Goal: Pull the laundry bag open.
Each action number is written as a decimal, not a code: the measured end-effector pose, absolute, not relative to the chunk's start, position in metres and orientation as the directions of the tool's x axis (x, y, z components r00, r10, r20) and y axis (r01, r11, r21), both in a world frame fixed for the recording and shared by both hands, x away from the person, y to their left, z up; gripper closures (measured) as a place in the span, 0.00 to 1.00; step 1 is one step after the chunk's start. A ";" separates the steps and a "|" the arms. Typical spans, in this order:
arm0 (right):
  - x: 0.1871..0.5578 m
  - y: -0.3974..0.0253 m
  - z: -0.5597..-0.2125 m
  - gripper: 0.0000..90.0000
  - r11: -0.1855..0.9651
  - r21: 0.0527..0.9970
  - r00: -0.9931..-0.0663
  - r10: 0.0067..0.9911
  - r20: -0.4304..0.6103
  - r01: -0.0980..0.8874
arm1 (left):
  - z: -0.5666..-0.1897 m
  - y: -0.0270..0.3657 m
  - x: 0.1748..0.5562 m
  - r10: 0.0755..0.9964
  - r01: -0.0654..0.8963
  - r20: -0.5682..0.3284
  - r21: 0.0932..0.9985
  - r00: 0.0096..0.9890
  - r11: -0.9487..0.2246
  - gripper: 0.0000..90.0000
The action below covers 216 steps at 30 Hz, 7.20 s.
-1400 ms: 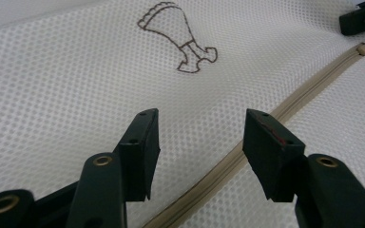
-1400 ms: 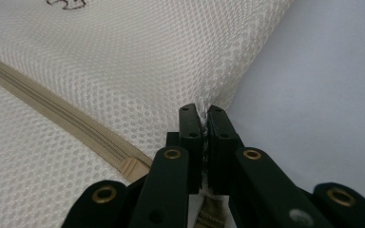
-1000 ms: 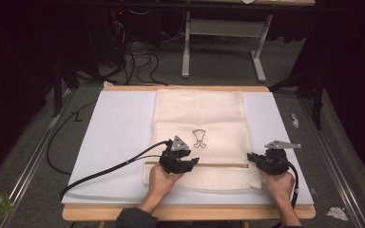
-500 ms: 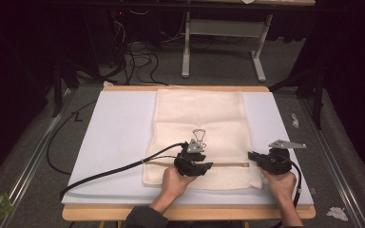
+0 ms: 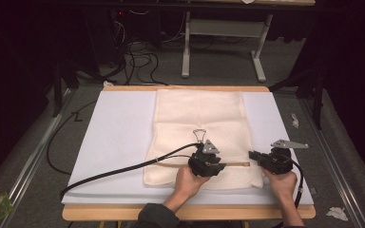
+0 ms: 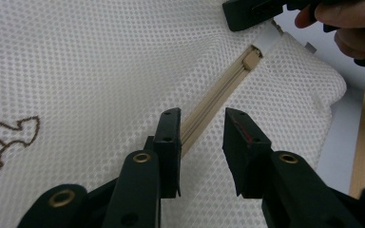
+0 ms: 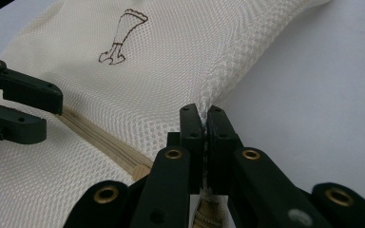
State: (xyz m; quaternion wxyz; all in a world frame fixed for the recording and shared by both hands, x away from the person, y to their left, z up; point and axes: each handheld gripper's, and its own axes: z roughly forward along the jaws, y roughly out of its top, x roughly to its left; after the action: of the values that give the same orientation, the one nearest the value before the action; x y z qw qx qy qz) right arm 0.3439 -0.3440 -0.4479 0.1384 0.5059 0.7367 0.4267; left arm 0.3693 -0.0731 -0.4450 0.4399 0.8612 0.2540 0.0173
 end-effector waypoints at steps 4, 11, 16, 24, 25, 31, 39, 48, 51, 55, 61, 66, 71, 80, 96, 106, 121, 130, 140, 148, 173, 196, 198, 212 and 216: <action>0.343 -0.342 -0.447 0.98 0.121 0.771 -0.451 0.862 0.230 0.625 | -0.443 -0.081 0.368 0.431 0.415 -0.201 0.768 0.880 -0.488 0.76; 0.346 -0.335 -0.443 0.98 0.130 0.774 -0.467 0.853 0.231 0.620 | -0.447 -0.089 0.368 0.416 0.405 -0.204 0.776 0.886 -0.483 0.77; 0.347 -0.332 -0.443 0.98 0.134 0.776 -0.478 0.846 0.234 0.617 | -0.449 -0.094 0.368 0.403 0.385 -0.193 0.792 0.895 -0.475 0.80; 0.346 -0.332 -0.442 0.98 0.125 0.772 -0.475 0.845 0.246 0.623 | -0.456 -0.105 0.369 0.383 0.405 -0.232 0.784 0.894 -0.470 0.83; 0.346 -0.332 -0.440 0.98 0.130 0.776 -0.482 0.842 0.243 0.618 | -0.456 -0.105 0.370 0.384 0.406 -0.234 0.785 0.893 -0.468 0.83; 0.346 -0.328 -0.434 0.98 0.136 0.781 -0.493 0.836 0.239 0.610 | -0.455 -0.112 0.370 0.377 0.411 -0.242 0.779 0.894 -0.473 0.83; 0.347 -0.325 -0.429 0.99 0.139 0.786 -0.506 0.828 0.241 0.602 | -0.457 -0.117 0.373 0.377 0.425 -0.261 0.779 0.889 -0.461 0.80; 0.347 -0.320 -0.428 0.99 0.148 0.780 -0.513 0.823 0.243 0.608 | -0.459 -0.119 0.374 0.346 0.434 -0.296 0.784 0.890 -0.444 0.78; 0.347 -0.318 -0.427 0.99 0.156 0.779 -0.514 0.825 0.235 0.607 | -0.458 -0.117 0.373 0.342 0.421 -0.284 0.788 0.896 -0.449 0.82; 0.347 -0.318 -0.426 0.99 0.157 0.778 -0.511 0.827 0.232 0.608 | -0.454 -0.116 0.369 0.317 0.400 -0.276 0.800 0.907 -0.447 0.88; 0.348 -0.317 -0.427 0.99 0.164 0.782 -0.520 0.824 0.227 0.601 | -0.460 -0.118 0.373 0.317 0.440 -0.323 0.781 0.892 -0.443 0.89; 0.347 -0.319 -0.429 0.98 0.151 0.779 -0.512 0.824 0.241 0.609 | -0.463 -0.119 0.376 0.313 0.458 -0.346 0.770 0.884 -0.444 0.91; 0.348 -0.318 -0.431 0.98 0.156 0.781 -0.518 0.821 0.237 0.605 | -0.463 -0.121 0.377 0.325 0.463 -0.342 0.762 0.882 -0.453 0.96; 0.345 -0.322 -0.429 0.98 0.165 0.785 -0.517 0.828 0.219 0.597 | -0.457 -0.119 0.375 0.319 0.434 -0.310 0.766 0.895 -0.473 0.97; 0.342 -0.328 -0.430 0.99 0.167 0.790 -0.517 0.829 0.211 0.590 | -0.452 -0.112 0.374 0.342 0.430 -0.282 0.741 0.896 -0.516 0.97; 0.341 -0.329 -0.428 0.99 0.161 0.789 -0.510 0.833 0.214 0.593 | -0.449 -0.106 0.373 0.347 0.418 -0.263 0.743 0.900 -0.522 0.97; 0.343 -0.329 -0.430 0.99 0.169 0.785 -0.510 0.834 0.208 0.596 | -0.447 -0.094 0.373 0.351 0.430 -0.277 0.745 0.895 -0.509 0.97; 0.343 -0.329 -0.431 0.99 0.175 0.786 -0.512 0.835 0.201 0.593 | -0.448 -0.090 0.374 0.355 0.441 -0.288 0.747 0.889 -0.497 0.97; 0.344 -0.327 -0.433 0.99 0.175 0.781 -0.512 0.834 0.205 0.599 | -0.450 -0.086 0.375 0.358 0.448 -0.297 0.749 0.886 -0.489 0.97; 0.344 -0.327 -0.433 0.99 0.174 0.781 -0.510 0.836 0.204 0.599 | -0.448 -0.083 0.374 0.360 0.443 -0.288 0.751 0.887 -0.490 0.97; 0.345 -0.326 -0.432 0.98 0.187 0.782 -0.521 0.831 0.197 0.594 | -0.448 -0.068 0.372 0.372 0.446 -0.286 0.759 0.883 -0.475 0.97; 0.345 -0.321 -0.430 0.98 0.194 0.785 -0.533 0.823 0.196 0.589 | -0.450 -0.054 0.374 0.385 0.455 -0.292 0.768 0.875 -0.450 0.97; 0.344 -0.322 -0.430 0.98 0.191 0.791 -0.530 0.826 0.190 0.581 | -0.451 -0.051 0.376 0.386 0.467 -0.307 0.764 0.870 -0.445 0.97; 0.344 -0.321 -0.433 0.98 0.186 0.790 -0.526 0.828 0.194 0.584 | -0.451 -0.037 0.371 0.406 0.459 -0.282 0.765 0.869 -0.452 0.97; 0.345 -0.321 -0.434 0.98 0.180 0.790 -0.523 0.829 0.200 0.587 | -0.452 -0.034 0.371 0.412 0.463 -0.283 0.766 0.866 -0.446 0.97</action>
State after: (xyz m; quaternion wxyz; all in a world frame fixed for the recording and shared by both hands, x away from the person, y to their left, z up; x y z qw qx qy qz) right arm 0.3446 -0.3210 -0.4336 0.1384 0.4684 0.7554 0.4368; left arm 0.3713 -0.0344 -0.4522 0.4591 0.8499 0.2572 -0.0276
